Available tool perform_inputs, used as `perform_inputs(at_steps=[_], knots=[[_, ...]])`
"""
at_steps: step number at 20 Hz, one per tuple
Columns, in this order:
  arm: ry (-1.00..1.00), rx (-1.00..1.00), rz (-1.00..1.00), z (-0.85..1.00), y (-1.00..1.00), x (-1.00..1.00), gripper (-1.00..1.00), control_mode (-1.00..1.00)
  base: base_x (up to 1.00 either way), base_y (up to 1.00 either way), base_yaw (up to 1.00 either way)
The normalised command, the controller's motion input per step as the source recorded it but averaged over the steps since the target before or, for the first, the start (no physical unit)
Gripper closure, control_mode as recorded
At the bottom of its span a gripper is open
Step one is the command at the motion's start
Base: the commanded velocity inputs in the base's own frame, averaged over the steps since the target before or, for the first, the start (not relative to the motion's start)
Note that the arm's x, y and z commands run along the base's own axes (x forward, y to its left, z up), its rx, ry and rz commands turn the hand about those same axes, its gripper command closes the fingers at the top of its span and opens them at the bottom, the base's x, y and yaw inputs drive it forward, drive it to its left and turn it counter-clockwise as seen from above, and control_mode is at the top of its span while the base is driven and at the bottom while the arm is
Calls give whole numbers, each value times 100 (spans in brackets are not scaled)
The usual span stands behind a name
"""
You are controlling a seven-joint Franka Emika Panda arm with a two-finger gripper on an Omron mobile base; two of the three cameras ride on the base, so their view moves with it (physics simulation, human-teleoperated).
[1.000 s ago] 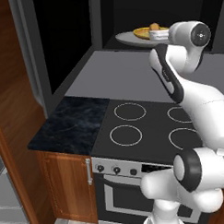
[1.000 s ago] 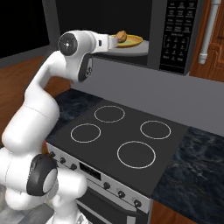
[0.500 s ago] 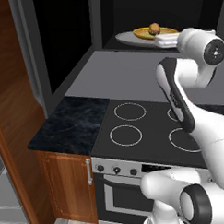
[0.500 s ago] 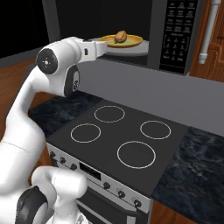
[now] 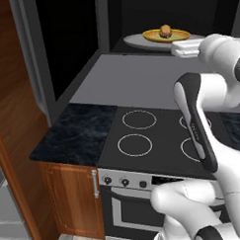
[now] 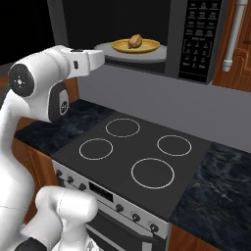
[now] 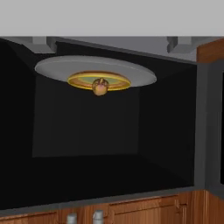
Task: Transport the chicken drumstick from the fridge to the microwave and turn on the microwave.
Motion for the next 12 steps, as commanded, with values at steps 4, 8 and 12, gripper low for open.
perform_inputs(at_steps=[4, 8, 12], knots=[[0, 0, 0, 15, 13, -78, -100, -100, 0, 0, 0], [0, 0, 0, 23, 26, -65, -100, -100, 0, 0, 0], [3, 0, 0, 32, 25, -65, -100, -100, 0, 0, 0]])
